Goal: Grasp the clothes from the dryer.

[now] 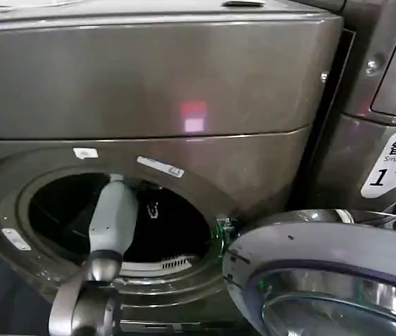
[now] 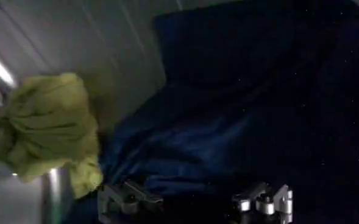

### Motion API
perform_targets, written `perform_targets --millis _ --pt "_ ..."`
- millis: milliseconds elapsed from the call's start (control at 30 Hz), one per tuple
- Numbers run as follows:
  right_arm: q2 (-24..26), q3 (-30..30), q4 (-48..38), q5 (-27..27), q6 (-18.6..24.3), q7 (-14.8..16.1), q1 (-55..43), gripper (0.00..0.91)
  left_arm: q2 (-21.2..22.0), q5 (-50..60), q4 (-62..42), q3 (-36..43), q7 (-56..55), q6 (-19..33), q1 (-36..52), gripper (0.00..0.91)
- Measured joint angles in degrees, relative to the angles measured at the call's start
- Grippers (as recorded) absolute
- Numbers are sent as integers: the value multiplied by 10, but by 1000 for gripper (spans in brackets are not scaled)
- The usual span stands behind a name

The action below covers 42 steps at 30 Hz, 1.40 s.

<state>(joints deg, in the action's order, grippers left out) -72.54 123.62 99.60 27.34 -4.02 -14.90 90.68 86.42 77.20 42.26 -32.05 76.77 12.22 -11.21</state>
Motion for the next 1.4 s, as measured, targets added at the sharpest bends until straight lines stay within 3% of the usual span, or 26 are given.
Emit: perform_targets --millis 367,400,433,467,500,1067,1167,1267,1400 --pt "0 -2 1 0 0 -1 0 907 -1 -13 -30 -8 -3 -10 1 907" --pt "0 -3 1 0 1 -1 0 907 -2 -14 -32 -8 -3 -10 1 853" --pt "0 -3 1 0 1 -1 -1 907 -2 -14 -33 -8 -3 -11 1 580" --pt "0 -4 2 0 1 -1 -1 907 -3 -15 -33 -8 -3 -12 1 250" --pt "0 -4 2 0 1 -1 -1 907 -3 -17 -34 -8 -2 -12 1 182" --pt "-1 -4 3 1 1 -1 2 907 -4 -26 -55 -15 4 -14 1 125" --pt "-1 -5 3 1 1 -1 2 907 -5 -26 -55 -15 0 -16 -1 102" --pt "-1 -5 3 1 1 -1 2 907 -5 -26 -55 -17 -6 -16 -1 11" --pt "-2 -5 3 1 1 -1 2 907 -5 -26 -55 -17 -15 -19 -2 0"
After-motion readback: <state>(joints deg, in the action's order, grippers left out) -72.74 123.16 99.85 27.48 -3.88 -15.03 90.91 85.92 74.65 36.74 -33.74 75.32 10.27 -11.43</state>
